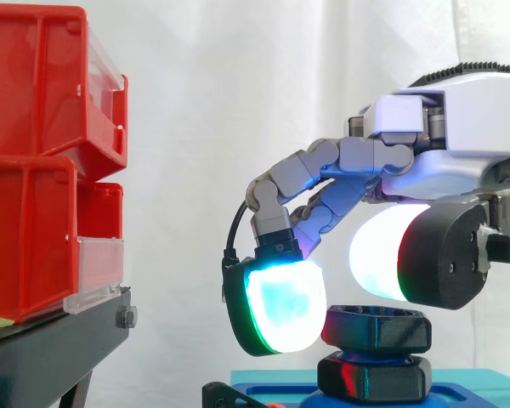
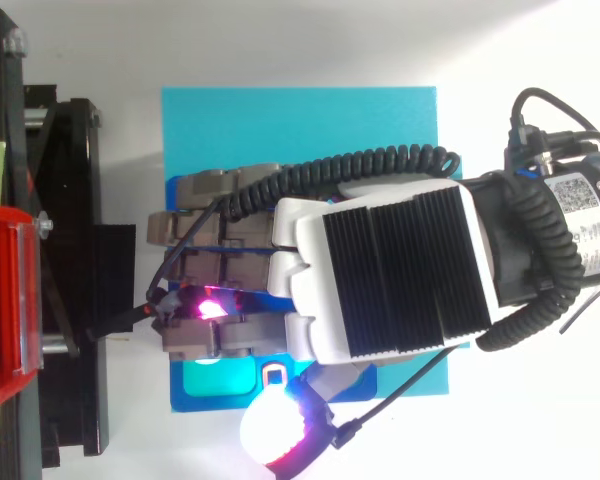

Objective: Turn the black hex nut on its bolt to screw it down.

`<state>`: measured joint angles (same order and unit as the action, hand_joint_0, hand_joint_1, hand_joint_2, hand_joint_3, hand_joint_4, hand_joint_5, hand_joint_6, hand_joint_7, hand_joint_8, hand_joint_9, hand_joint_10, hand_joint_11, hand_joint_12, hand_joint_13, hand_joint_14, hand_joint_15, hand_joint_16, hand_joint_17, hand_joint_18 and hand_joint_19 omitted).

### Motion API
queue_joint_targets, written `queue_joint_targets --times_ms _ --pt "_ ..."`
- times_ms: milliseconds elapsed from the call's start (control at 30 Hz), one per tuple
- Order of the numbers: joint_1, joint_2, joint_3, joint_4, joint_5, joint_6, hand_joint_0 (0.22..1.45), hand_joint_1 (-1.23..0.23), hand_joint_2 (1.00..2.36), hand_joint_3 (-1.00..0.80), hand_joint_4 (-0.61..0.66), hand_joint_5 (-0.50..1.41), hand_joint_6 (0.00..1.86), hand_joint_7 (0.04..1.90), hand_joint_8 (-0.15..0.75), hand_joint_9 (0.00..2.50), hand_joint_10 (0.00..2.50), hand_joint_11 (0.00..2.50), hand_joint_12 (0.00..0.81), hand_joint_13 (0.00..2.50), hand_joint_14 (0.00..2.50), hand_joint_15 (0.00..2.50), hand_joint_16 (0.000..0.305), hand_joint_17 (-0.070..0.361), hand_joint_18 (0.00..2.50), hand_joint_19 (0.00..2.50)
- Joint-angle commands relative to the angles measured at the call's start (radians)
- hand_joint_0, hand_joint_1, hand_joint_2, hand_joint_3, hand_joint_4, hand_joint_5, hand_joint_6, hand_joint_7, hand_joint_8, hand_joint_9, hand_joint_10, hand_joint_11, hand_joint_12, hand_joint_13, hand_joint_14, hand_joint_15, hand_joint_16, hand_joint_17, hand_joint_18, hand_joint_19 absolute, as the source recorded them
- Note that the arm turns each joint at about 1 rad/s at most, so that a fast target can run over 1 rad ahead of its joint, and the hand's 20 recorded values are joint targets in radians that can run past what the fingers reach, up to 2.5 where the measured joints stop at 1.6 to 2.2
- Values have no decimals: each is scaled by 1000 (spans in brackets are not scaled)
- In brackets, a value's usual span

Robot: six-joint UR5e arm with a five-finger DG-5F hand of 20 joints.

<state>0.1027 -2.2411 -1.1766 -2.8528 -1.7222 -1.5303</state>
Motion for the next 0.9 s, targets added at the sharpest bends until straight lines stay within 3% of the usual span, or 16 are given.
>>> queue_joint_targets --times_ms 0,367,867 --pt "-3 0 -2 0 -2 -1 537 -327 1000 -500 207 -41 674 1192 309 787 4 197 321 703 4 126 41 92 632 258" --pt "-18 0 0 0 -25 -4 536 -316 1000 -500 210 -41 675 1179 308 791 4 196 322 714 3 129 41 92 636 262" --pt "-60 0 6 -6 -50 -42 533 -295 1000 -500 207 -36 673 1186 307 843 5 219 320 776 5 171 40 90 675 300"
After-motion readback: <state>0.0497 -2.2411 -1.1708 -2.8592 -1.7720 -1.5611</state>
